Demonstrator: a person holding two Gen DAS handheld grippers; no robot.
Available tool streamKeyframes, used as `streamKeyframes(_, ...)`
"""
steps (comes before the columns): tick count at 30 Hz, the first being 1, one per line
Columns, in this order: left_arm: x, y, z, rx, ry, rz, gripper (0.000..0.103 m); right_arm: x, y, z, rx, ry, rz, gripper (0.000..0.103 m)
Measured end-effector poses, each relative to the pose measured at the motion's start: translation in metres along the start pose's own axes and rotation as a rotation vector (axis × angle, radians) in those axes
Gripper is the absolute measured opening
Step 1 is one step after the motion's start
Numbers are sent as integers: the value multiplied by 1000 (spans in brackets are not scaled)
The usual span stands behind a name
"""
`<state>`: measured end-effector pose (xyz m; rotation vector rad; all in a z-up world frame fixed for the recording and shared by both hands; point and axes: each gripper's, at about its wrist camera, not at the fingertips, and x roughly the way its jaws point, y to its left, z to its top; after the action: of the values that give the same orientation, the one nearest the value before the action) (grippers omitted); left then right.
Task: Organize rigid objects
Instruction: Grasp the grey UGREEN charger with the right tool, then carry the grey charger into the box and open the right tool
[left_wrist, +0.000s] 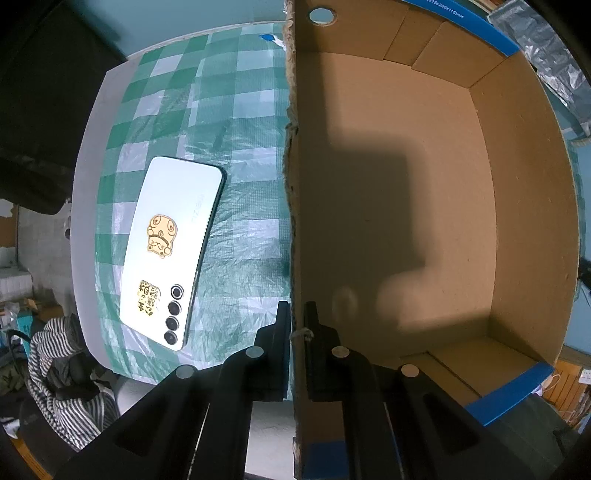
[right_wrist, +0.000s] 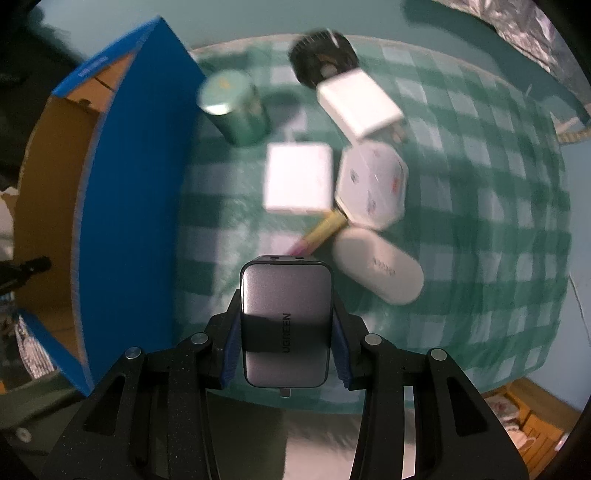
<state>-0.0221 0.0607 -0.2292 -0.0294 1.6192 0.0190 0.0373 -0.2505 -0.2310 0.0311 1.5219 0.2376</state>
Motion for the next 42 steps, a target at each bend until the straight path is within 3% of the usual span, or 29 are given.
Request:
streamKeyframes(8, 0, -1, -2, 1, -5, -3, 6, -26, 35, 25, -80, -29, 34, 41)
streamKeyframes(13, 1, -1, -3, -7, -7, -9, 6, -72, 43, 34, -137, -44, 50, 41)
streamKeyframes(21, 4, 4, -5, -15, -5, -12, 6, -89, 91, 57, -256, -65, 67, 41)
streamKeyframes(32, 8, 9, -7, -30, 0, -11, 6, -51, 143, 85, -372, -18, 61, 41)
streamKeyframes(42, 11, 11, -7, -27, 6, -10, 6, 6, 166, 88, -446, 54, -14, 41)
